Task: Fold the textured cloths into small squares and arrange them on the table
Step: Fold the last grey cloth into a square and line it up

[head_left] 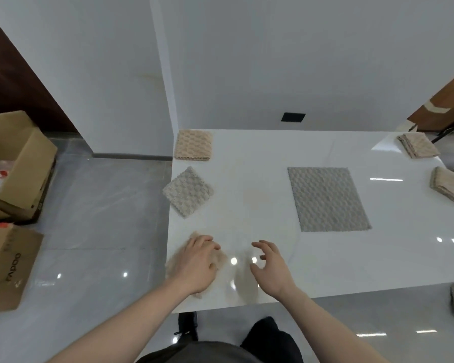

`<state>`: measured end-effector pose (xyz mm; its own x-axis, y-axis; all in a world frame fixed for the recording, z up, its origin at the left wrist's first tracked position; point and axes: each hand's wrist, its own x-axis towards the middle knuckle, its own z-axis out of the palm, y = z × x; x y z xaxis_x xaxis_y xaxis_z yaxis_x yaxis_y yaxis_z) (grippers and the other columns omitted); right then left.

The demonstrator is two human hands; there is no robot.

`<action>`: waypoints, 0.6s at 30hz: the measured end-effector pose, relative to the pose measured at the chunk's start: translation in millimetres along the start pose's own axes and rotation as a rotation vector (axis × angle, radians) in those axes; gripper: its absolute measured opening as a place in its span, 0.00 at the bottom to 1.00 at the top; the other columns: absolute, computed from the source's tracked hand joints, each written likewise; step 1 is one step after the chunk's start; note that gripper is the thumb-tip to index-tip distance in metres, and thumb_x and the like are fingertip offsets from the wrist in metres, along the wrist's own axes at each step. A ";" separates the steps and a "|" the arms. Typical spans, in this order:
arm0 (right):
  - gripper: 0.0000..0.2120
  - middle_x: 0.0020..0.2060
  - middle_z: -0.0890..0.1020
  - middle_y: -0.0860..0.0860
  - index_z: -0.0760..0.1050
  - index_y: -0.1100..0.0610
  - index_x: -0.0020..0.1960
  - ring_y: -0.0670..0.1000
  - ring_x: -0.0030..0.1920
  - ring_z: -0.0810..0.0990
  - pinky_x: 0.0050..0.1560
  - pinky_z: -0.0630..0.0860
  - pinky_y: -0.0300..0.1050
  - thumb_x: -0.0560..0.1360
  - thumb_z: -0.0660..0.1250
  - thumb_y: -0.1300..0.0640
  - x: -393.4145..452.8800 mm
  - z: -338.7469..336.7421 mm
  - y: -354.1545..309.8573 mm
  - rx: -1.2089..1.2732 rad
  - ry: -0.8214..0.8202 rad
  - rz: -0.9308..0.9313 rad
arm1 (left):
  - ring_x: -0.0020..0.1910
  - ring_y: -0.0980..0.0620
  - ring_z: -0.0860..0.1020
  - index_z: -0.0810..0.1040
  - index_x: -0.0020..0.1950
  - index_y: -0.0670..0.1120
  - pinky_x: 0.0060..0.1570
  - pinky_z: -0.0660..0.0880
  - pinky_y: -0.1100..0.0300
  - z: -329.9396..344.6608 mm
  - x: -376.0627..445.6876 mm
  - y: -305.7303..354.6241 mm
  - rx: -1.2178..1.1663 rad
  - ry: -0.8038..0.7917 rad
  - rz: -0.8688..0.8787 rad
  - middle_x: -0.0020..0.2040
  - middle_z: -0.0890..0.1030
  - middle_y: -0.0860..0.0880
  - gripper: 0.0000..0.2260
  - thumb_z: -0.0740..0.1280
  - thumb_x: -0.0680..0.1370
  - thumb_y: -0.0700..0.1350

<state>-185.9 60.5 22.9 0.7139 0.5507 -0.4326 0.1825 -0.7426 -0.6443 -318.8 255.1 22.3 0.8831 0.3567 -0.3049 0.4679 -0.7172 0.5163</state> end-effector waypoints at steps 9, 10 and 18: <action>0.24 0.70 0.68 0.42 0.70 0.47 0.72 0.47 0.63 0.75 0.62 0.75 0.43 0.77 0.67 0.59 22.8 -128.3 100.2 0.032 0.106 0.001 | 0.75 0.52 0.62 0.73 0.72 0.55 0.72 0.64 0.53 47.5 59.4 135.1 -0.056 -0.024 -0.004 0.78 0.62 0.56 0.21 0.64 0.78 0.47; 0.24 0.69 0.68 0.41 0.70 0.47 0.72 0.47 0.63 0.75 0.61 0.74 0.42 0.77 0.66 0.59 25.9 -143.0 113.1 0.033 0.101 -0.006 | 0.75 0.52 0.62 0.73 0.72 0.55 0.72 0.64 0.53 56.5 66.8 152.9 -0.060 -0.031 -0.018 0.78 0.62 0.56 0.21 0.64 0.78 0.47; 0.25 0.67 0.69 0.41 0.71 0.47 0.71 0.47 0.62 0.76 0.61 0.76 0.44 0.76 0.67 0.61 46.6 -227.5 186.0 -0.030 0.026 -0.045 | 0.76 0.52 0.61 0.72 0.73 0.54 0.73 0.62 0.55 103.1 89.7 265.1 -0.132 -0.025 -0.096 0.79 0.60 0.56 0.22 0.64 0.78 0.47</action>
<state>35.2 -138.7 26.3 0.7220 0.5738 -0.3866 0.2347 -0.7287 -0.6433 -119.1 35.2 49.3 0.8336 0.4040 -0.3768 0.5523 -0.5947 0.5842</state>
